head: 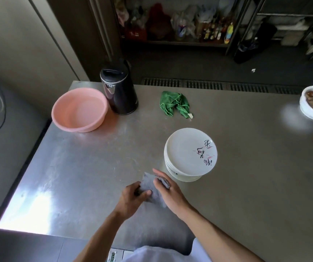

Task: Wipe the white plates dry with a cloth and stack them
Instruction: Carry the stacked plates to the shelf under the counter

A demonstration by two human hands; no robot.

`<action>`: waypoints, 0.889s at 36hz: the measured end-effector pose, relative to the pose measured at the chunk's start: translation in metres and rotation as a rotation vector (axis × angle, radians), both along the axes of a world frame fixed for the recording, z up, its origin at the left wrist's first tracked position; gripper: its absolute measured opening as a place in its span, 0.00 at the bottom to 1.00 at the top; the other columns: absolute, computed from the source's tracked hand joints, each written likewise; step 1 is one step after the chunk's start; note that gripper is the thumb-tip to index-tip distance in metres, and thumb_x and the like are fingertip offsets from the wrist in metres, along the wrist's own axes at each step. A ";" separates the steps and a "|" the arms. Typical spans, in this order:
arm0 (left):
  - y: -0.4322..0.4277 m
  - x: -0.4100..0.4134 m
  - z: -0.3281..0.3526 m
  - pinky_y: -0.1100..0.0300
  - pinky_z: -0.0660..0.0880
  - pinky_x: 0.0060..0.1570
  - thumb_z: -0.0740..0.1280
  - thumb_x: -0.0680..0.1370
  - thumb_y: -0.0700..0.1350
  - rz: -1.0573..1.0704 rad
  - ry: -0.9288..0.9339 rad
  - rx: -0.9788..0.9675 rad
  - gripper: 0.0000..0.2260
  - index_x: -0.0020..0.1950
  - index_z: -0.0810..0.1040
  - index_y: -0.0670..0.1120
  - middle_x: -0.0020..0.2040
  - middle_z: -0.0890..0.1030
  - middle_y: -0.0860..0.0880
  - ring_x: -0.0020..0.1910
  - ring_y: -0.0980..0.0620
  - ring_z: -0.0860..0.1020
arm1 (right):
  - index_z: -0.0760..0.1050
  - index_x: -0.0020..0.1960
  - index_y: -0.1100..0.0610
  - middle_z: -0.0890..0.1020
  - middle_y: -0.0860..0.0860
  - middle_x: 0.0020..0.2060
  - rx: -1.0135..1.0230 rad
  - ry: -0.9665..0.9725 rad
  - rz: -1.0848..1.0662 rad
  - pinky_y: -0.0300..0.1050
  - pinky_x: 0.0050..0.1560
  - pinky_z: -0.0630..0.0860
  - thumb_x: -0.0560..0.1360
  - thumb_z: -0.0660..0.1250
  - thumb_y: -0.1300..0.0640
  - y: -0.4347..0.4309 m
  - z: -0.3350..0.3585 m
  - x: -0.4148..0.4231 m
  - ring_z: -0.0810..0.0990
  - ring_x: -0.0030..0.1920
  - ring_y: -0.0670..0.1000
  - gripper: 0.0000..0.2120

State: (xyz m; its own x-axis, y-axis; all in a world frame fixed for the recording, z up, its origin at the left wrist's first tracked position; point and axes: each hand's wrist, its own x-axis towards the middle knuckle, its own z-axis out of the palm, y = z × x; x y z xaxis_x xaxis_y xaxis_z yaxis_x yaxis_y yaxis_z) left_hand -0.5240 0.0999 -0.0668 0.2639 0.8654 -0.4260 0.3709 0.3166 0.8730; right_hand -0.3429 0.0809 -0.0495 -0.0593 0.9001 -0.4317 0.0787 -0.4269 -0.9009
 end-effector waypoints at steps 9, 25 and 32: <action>0.035 -0.067 -0.028 0.59 0.76 0.33 0.74 0.78 0.39 0.370 0.227 0.004 0.06 0.44 0.79 0.41 0.34 0.80 0.49 0.35 0.49 0.77 | 0.67 0.70 0.48 0.82 0.53 0.55 -0.159 -0.010 -0.082 0.50 0.58 0.80 0.82 0.63 0.51 0.003 -0.008 -0.003 0.85 0.50 0.50 0.17; 0.059 -0.036 -0.020 0.52 0.68 0.70 0.66 0.82 0.41 0.398 0.322 0.176 0.16 0.70 0.76 0.42 0.67 0.77 0.42 0.68 0.43 0.74 | 0.78 0.47 0.61 0.81 0.58 0.37 -0.242 -0.147 -0.786 0.47 0.38 0.75 0.79 0.57 0.63 -0.012 -0.031 0.067 0.80 0.35 0.56 0.11; 0.089 0.067 0.020 0.54 0.66 0.75 0.60 0.86 0.43 0.288 -0.143 0.134 0.16 0.73 0.74 0.44 0.71 0.77 0.48 0.72 0.52 0.73 | 0.74 0.50 0.56 0.81 0.52 0.43 0.005 -0.112 -1.040 0.48 0.47 0.75 0.83 0.54 0.56 0.024 -0.021 0.109 0.79 0.41 0.50 0.10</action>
